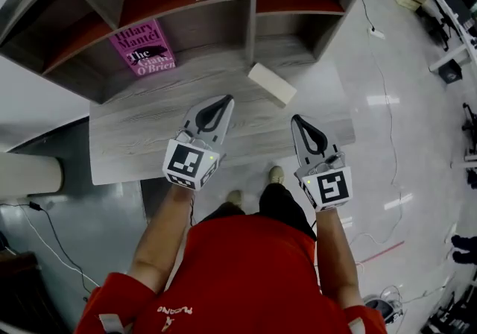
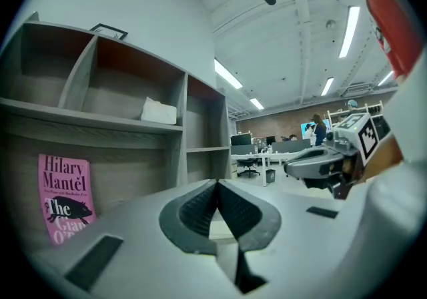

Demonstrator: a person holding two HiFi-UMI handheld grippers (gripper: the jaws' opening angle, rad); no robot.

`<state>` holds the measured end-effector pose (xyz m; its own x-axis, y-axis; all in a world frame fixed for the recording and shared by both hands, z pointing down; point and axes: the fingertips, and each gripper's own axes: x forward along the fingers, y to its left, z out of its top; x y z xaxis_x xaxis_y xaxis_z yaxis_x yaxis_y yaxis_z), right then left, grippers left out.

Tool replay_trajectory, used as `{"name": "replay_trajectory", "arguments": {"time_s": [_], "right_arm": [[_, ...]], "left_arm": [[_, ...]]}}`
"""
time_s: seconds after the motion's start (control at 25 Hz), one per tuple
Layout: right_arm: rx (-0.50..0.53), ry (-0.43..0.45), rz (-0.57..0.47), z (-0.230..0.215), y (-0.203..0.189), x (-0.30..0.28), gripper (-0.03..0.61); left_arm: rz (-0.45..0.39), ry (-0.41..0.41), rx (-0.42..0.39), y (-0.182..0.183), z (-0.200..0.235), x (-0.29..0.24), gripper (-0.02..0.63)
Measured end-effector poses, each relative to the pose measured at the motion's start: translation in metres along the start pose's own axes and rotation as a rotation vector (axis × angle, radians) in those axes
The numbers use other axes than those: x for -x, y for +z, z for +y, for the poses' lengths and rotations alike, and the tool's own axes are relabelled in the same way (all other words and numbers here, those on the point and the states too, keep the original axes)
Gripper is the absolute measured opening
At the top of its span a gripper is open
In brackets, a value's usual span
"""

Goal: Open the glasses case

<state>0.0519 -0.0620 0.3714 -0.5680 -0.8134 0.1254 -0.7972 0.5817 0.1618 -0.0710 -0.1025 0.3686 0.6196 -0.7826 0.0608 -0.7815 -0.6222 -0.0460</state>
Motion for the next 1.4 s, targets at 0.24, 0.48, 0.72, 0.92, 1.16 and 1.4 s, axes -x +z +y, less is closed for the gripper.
{"name": "replay_trajectory", "arguments": {"time_s": [0.24,0.48,0.72,0.92,1.16,1.4], "right_arm": [[0.01,0.102,0.067,-0.033,-0.04,-0.03,0.005],[0.013,0.192,0.107,-0.058,-0.069,-0.049,0.005],[0.029,0.201,0.144,-0.069,-0.09,-0.066,0.006],[0.019,0.191,0.208,-0.069,-0.109,-0.083,0.006],[0.006,0.182,0.268,-0.065,-0.128,-0.102,0.049],[0.01,0.172,0.347,-0.067,-0.152,-0.111,0.147]], "left_arm": [[0.104,0.094,-0.003,-0.037,0.012,-0.047,0.009],[0.212,0.145,-0.002,-0.074,0.014,-0.079,0.011],[0.314,0.137,-0.005,-0.112,0.028,-0.098,0.011],[0.391,0.087,0.007,-0.138,0.04,-0.114,0.012],[0.474,0.022,0.01,-0.167,0.053,-0.126,0.033],[0.548,-0.056,0.018,-0.191,0.057,-0.139,0.118]]}}
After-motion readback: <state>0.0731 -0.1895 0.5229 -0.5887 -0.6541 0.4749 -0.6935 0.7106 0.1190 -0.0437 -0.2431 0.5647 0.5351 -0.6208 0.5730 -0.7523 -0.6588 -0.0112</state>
